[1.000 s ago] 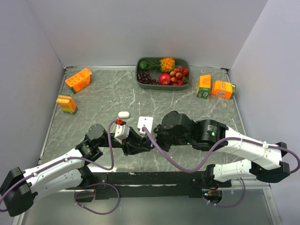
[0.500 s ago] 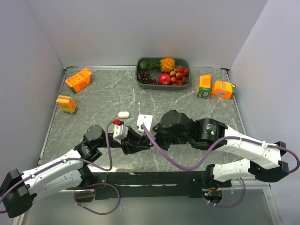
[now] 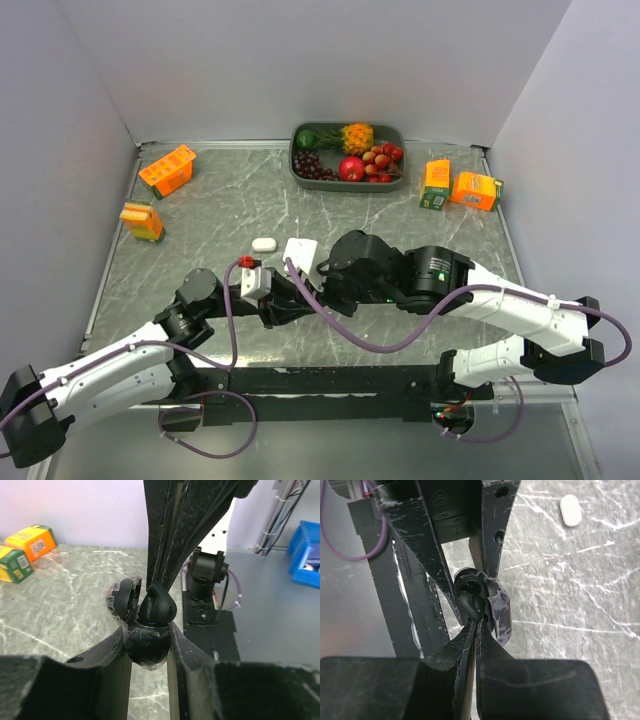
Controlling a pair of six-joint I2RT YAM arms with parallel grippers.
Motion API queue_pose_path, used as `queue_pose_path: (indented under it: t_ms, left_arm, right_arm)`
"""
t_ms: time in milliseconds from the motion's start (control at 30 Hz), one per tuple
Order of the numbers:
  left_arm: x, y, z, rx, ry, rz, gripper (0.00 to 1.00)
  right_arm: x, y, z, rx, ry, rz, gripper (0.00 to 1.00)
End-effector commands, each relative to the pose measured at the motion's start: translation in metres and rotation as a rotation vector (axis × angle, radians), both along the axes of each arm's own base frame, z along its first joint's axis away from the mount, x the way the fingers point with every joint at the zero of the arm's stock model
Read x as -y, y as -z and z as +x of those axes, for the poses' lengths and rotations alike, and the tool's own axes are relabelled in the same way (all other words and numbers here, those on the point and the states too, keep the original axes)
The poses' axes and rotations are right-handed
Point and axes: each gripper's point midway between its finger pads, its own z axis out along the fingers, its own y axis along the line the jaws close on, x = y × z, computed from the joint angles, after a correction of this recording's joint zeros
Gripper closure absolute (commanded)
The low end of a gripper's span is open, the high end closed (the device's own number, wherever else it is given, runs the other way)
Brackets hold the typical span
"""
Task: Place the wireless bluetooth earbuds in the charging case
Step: Place the earbud in the charging case.
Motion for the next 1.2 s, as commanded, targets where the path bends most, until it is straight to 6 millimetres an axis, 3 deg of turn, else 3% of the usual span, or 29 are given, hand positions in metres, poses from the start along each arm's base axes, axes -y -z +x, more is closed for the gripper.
queue_pose_path:
  t_ms: [0,433,1033,1167]
  left_arm:
    - [-0.004,-0.026,0.011,0.089,-0.08,-0.071,0.99]
    - [-0.008,-0.025,0.021,0.107,-0.148,-0.068,0.99]
    - [-0.002,-0.015,0.015,0.12,-0.133,-0.022,0.99]
    - [0.0,-0.014,0.013,0.118,-0.125,-0.02,0.99]
  right_arm:
    - [-0.003,-0.006,-0.005,-0.03,0.007,-0.001,1.0]
    - [-0.005,-0.007,0.001,-0.035,0.052,-0.013,1.0]
    - [-0.005,-0.009,0.006,-0.028,0.079,-0.04,1.0]
    - [-0.004,-0.011,0.008,-0.02,0.09,-0.034,0.95]
